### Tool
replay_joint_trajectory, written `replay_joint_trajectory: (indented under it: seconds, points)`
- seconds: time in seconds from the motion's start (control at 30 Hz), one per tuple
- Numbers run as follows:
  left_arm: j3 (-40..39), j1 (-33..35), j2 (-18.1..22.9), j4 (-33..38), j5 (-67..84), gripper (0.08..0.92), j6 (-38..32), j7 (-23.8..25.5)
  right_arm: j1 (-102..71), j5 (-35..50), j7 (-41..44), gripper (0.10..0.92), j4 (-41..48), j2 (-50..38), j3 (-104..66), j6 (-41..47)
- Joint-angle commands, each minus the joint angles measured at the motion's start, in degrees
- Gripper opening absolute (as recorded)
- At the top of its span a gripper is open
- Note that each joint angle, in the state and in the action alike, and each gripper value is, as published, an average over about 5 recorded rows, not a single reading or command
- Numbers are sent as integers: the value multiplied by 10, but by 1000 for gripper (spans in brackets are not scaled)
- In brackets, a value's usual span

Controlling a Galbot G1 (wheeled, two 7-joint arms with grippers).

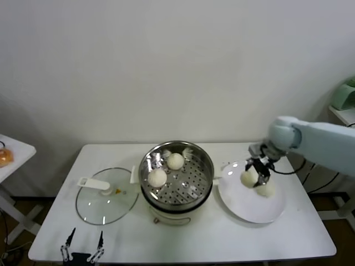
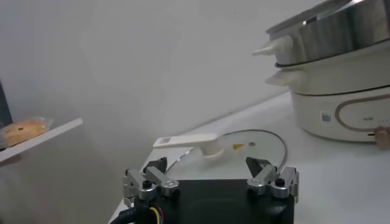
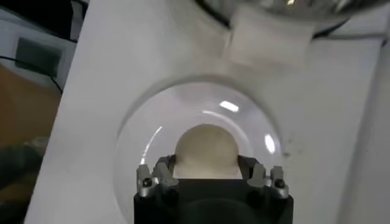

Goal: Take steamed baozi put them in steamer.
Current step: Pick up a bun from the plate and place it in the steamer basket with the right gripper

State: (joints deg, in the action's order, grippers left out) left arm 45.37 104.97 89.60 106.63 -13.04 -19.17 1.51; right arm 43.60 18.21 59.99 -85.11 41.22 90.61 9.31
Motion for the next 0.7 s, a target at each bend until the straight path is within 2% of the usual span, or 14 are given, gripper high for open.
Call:
replay_joint_trajectory:
  seconds: [0.03,0.37,0.7]
  points:
    - [0,1,0,-1,0,823,0,-1,196,35,21,696,-85,78,17,-136]
    - [-1,0,2,-1,-2,823,0,-3,142,-15,-2,711,-207,168,-23,-158]
    - [1,0,3,2,-1,823,1,-3,40,-150,-17,721,-167,255,-15,-192]
